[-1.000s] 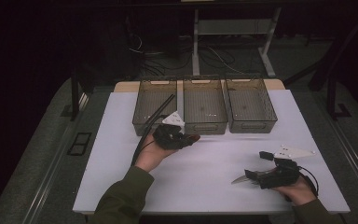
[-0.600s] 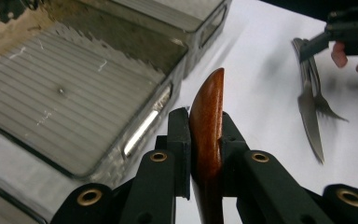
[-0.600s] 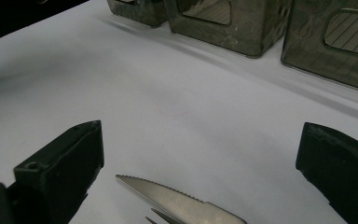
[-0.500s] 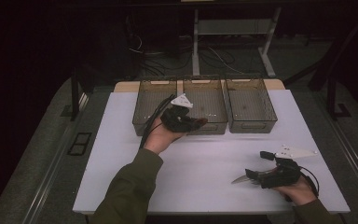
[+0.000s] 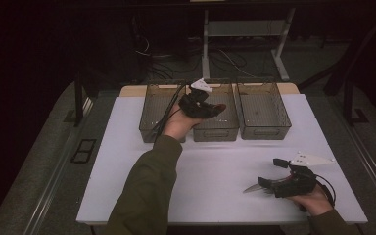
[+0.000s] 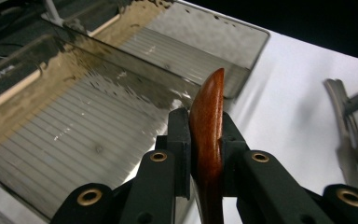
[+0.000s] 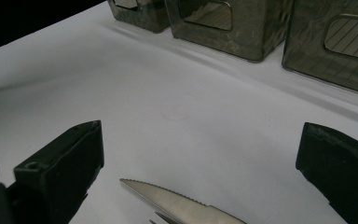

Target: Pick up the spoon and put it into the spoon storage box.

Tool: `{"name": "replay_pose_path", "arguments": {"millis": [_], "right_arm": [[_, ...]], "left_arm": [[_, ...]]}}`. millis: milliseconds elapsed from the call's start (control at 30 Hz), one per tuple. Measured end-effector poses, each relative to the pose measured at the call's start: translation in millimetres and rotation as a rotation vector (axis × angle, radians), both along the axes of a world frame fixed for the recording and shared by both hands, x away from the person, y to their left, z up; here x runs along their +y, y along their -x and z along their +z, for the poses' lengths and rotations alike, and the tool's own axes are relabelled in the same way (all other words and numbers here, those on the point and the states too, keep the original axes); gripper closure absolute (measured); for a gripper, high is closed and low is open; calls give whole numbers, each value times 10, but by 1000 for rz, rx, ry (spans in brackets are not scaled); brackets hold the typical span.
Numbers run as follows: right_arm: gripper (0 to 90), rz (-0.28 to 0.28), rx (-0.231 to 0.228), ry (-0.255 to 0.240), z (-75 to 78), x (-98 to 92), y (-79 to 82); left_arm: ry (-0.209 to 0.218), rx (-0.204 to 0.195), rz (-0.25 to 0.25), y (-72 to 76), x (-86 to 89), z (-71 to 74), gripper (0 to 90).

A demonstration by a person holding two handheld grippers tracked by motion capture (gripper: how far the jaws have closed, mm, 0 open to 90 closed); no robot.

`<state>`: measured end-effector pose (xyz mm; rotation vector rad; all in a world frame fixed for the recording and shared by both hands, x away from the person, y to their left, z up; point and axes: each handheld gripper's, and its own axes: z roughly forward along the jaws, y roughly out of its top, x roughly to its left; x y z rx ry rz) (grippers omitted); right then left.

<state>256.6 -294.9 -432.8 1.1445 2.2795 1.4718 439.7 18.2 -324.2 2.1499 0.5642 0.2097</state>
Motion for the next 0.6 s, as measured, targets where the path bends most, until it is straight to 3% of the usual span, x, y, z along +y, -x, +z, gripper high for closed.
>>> {"name": "replay_pose_path", "arguments": {"millis": [400,567,600], "right_arm": [[11,-3,-12,-24,15,-16,6],[11,-5,-9,-27,13,-22,0],[11,-5,-9,-27,14,-23,1]], "left_arm": [[1,-21,24,-369,-170,1,792],[26,-14,42,-475,-257,-43,792],[12,-20,32,-505,-273,-52,792]]}}
